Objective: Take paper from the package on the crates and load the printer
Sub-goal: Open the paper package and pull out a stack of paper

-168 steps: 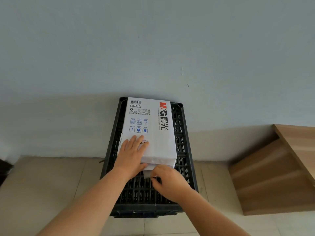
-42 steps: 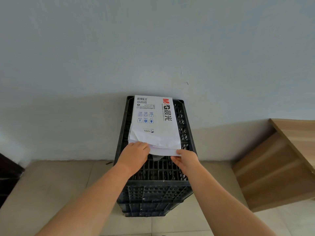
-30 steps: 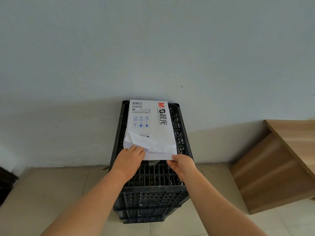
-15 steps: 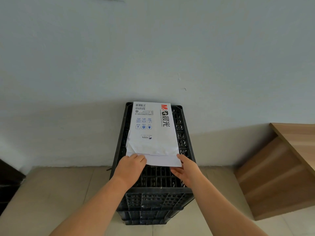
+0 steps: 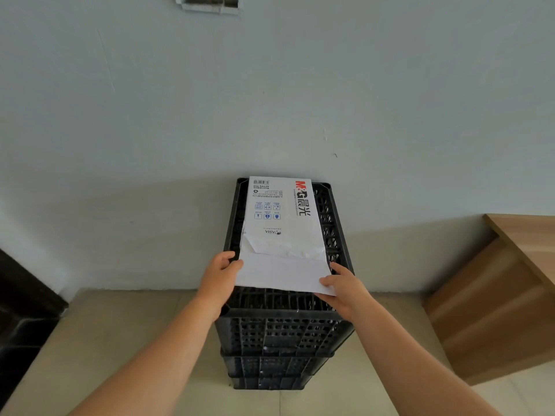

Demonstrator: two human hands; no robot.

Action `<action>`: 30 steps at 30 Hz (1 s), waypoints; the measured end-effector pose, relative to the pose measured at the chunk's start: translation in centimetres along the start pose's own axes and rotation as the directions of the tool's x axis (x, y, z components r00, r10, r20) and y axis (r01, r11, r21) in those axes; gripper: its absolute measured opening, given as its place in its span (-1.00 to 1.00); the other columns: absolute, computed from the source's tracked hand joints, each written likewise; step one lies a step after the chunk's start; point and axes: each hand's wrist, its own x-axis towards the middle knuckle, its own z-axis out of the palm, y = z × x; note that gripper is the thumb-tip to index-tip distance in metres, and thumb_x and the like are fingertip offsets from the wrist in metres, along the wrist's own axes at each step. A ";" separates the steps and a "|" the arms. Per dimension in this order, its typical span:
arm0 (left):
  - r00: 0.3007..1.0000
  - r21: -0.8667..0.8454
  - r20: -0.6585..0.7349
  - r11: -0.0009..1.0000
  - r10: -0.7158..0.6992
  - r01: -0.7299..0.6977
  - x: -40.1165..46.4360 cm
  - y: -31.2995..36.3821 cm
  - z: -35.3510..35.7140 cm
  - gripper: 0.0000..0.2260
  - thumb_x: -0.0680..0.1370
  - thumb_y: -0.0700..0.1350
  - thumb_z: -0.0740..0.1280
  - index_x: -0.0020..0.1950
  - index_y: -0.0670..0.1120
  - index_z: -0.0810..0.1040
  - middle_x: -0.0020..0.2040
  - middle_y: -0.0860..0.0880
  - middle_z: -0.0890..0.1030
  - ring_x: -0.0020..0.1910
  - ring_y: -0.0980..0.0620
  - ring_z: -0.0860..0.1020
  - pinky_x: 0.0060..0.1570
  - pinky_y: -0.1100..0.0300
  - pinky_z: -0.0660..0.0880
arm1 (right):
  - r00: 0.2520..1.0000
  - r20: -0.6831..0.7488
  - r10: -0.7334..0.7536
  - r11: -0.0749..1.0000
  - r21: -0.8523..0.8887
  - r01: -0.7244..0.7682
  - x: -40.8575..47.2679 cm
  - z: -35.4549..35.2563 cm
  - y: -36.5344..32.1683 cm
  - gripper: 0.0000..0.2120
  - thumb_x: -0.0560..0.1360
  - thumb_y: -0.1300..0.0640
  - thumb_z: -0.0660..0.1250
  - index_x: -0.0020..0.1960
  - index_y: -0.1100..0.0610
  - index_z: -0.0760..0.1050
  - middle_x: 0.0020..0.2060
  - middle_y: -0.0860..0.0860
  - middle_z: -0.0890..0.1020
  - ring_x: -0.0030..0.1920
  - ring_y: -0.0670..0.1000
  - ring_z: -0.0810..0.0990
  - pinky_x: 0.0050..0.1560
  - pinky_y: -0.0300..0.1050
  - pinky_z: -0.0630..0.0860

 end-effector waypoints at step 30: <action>0.990 0.152 -0.062 0.981 0.130 -0.120 -15.8 -0.2 0.3 -0.61 0.55 -0.30 0.11 0.26 0.05 0.50 0.22 0.03 0.47 0.10 0.04 0.46 -0.06 0.23 0.42 | 0.964 0.251 -0.085 0.967 -0.212 0.140 -11.7 -4.4 4.3 -0.46 0.44 0.42 0.34 0.37 0.11 0.42 0.21 0.15 0.53 0.08 0.22 0.60 0.08 0.10 0.60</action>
